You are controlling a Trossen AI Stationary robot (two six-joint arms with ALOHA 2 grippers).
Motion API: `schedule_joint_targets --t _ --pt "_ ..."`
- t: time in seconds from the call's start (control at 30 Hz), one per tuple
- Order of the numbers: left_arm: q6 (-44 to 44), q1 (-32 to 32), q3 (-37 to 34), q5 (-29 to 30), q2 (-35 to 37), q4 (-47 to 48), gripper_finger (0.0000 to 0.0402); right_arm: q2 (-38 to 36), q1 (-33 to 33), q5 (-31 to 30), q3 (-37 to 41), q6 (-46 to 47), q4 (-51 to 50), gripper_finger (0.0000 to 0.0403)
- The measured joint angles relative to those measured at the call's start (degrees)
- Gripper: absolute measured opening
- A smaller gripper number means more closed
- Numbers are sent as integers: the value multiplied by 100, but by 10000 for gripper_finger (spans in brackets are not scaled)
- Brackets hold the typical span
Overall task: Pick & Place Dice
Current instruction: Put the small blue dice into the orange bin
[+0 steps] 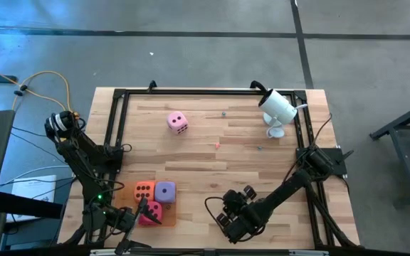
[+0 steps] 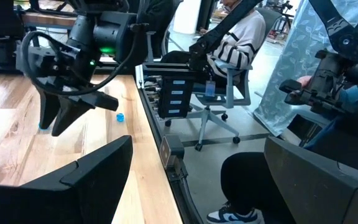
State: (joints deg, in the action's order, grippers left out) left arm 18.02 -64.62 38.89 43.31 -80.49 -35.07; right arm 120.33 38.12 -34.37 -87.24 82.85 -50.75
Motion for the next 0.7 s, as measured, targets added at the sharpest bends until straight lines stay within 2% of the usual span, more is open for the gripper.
schedule_joint_targets --t 0.1,0.2,0.5,0.7 --pt "-2 0 0 0 0 -2 355 0 -9 15 0 -62 43 133" --pt "0 0 0 0 0 -4 355 0 1 -4 0 -106 53 161" --pt "-63 0 0 0 0 -8 355 0 1 37 0 -187 103 319" --pt "-54 0 0 0 0 -6 355 0 3 151 0 -232 391 379"
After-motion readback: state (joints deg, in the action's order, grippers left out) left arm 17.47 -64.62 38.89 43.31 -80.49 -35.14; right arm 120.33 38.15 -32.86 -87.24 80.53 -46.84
